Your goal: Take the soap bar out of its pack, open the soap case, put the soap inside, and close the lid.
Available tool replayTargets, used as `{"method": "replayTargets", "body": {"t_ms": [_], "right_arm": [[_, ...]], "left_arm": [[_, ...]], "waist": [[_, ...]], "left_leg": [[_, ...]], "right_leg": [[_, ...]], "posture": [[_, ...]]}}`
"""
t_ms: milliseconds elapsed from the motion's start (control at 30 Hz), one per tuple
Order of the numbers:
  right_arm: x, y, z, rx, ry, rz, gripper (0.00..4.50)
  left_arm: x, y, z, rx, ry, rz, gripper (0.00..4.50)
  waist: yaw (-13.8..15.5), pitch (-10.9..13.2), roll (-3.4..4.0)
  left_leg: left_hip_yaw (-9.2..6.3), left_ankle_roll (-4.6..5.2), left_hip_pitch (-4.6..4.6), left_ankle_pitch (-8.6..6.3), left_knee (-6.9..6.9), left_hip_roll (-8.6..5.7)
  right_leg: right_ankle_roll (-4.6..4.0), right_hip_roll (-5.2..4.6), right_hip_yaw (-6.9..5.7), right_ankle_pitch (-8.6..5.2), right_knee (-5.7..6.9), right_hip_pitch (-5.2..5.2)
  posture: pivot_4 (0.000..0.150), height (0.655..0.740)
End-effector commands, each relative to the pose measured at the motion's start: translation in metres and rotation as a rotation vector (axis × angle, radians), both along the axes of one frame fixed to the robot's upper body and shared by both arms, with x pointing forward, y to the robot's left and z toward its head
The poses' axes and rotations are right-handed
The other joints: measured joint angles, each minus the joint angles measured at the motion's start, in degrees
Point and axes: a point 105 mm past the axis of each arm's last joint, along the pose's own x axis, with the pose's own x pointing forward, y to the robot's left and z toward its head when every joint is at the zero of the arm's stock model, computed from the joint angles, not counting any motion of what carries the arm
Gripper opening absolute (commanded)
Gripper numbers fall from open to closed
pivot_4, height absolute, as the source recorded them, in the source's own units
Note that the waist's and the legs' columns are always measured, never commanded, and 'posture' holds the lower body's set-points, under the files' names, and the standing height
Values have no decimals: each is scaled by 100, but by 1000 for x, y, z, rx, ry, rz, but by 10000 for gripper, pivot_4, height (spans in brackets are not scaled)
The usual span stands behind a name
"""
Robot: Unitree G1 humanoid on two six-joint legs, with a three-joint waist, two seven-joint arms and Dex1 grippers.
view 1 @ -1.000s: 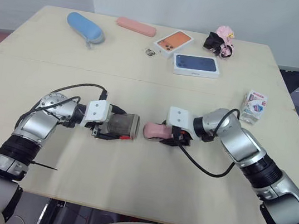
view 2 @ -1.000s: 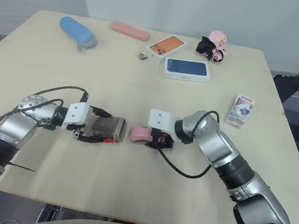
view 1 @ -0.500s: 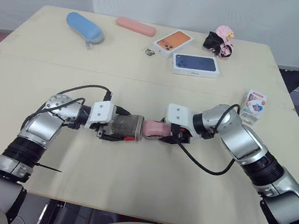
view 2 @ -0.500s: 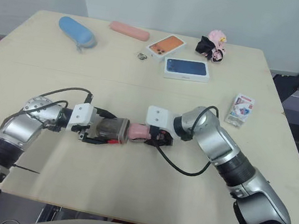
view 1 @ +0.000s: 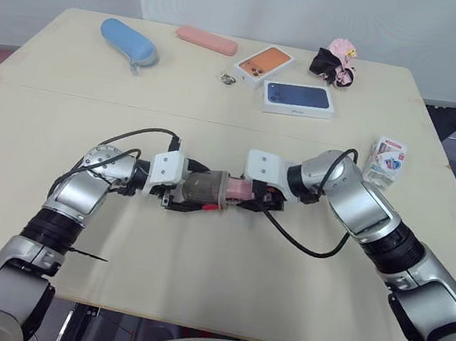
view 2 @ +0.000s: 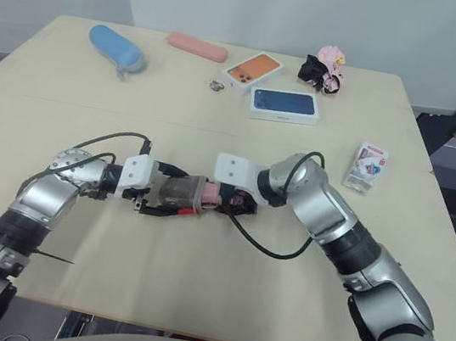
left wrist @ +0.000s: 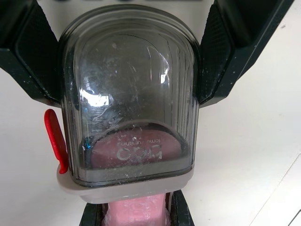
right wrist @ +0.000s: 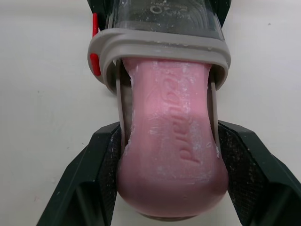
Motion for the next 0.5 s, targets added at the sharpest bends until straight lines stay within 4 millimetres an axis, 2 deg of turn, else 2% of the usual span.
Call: {"method": "replayTargets", "body": {"t_ms": [33, 500], "right_arm": [[-5, 9, 18, 18, -63, 37, 25249], [-7, 1, 22, -9, -74, 21, 25249]], "left_arm": [[0, -11, 14, -28, -56, -32, 34879], [0, -13, 10, -23, -63, -39, 34879]], "waist": [[4, 0, 0], [7, 0, 0]], "left_leg": [[0, 0, 0, 0, 0, 0], [0, 0, 1, 0, 1, 1]], "right_leg": [[0, 0, 0, 0, 0, 0], [0, -3, 2, 0, 1, 0]], "posture": [[1500, 7400], [1500, 7400]]}}
